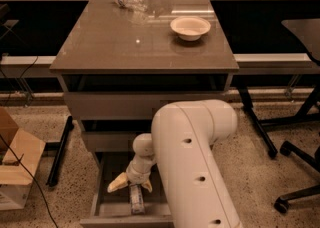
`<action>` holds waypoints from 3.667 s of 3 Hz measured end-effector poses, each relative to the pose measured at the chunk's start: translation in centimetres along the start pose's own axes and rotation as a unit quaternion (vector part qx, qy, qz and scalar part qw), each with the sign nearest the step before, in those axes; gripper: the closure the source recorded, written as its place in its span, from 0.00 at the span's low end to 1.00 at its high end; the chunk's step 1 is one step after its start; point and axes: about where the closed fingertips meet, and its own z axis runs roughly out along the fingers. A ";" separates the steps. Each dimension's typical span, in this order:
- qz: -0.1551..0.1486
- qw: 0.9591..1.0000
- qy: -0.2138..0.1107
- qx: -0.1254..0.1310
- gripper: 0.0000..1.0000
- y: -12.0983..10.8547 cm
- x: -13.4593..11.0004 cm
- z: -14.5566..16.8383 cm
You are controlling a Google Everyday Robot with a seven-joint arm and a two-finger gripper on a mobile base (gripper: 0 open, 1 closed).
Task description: Pick blue plastic bottle from bottom drawer and place on counter
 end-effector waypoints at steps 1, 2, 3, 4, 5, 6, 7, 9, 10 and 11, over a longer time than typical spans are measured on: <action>0.017 0.998 0.023 -0.048 0.00 -1.8 -0.8 5.5; 0.016 0.996 0.035 -0.083 0.00 -3.4 -1.4 8.1; 0.032 0.991 0.054 -0.114 0.00 -5.7 -1.7 11.3; 0.047 0.989 0.071 -0.121 0.03 -7.2 -2.3 14.0; 0.049 0.989 0.073 -0.119 0.26 -7.0 -2.2 13.8; 0.061 0.988 0.090 -0.112 0.49 -7.1 -2.0 15.5; 0.061 0.988 0.090 -0.112 0.72 -7.1 -2.0 15.4; 0.072 0.987 0.059 -0.128 1.00 -6.0 -1.5 13.1; 0.042 0.983 -0.025 -0.176 1.00 -4.2 0.2 3.0; 0.026 0.979 -0.065 -0.189 1.00 -2.9 3.7 -4.4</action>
Offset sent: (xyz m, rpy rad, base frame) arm -0.0017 -0.0029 -0.1236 0.2162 0.1548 -0.0441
